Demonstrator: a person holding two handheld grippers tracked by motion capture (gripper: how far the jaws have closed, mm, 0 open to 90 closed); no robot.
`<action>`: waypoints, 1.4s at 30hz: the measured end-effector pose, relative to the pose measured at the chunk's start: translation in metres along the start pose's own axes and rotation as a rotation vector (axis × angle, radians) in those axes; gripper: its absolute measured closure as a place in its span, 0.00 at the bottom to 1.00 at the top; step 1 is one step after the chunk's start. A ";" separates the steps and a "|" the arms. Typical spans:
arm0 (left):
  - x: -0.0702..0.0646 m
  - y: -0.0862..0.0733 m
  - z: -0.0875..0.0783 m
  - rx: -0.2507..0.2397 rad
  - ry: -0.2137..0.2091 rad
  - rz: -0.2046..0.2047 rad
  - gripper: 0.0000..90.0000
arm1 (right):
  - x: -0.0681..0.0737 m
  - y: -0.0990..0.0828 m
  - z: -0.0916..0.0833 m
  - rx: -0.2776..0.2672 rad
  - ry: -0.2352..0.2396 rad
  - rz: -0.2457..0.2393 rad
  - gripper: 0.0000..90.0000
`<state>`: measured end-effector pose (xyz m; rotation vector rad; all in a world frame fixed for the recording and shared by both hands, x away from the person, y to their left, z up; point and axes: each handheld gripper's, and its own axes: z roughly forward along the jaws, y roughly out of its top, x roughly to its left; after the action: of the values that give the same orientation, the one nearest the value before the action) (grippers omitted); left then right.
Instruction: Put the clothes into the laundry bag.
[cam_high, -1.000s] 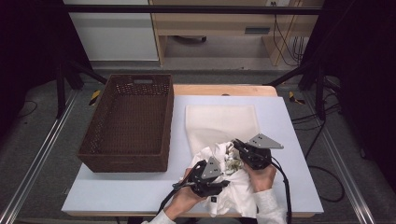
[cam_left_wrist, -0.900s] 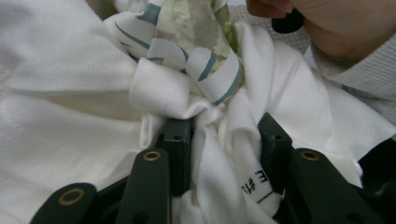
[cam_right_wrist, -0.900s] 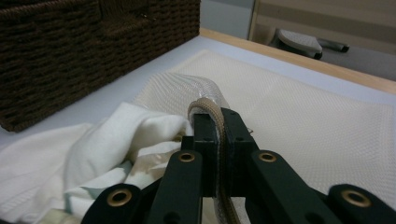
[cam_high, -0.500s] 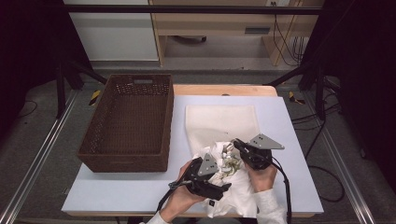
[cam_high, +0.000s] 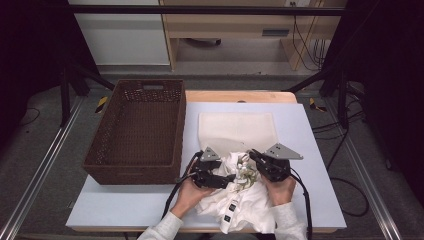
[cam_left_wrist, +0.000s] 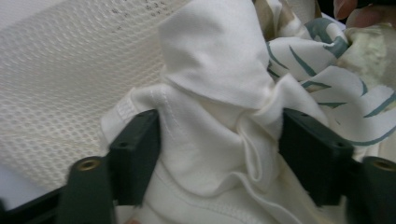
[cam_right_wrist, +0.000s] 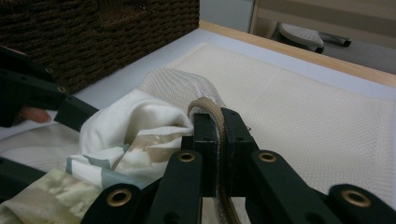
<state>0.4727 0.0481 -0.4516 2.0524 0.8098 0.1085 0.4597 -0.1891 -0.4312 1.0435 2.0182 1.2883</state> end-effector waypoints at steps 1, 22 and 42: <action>0.001 -0.001 0.001 0.001 -0.013 -0.012 0.43 | 0.000 0.000 0.000 0.003 0.000 -0.001 0.96; -0.048 0.012 0.008 -0.012 0.000 0.200 0.91 | -0.001 0.004 -0.007 -0.062 0.020 0.027 0.96; -0.021 0.025 0.017 -0.033 0.125 0.124 0.43 | 0.002 0.003 -0.004 -0.043 0.018 0.004 0.96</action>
<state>0.4754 0.0143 -0.4379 2.0794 0.7504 0.3202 0.4562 -0.1886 -0.4266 1.0200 1.9940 1.3414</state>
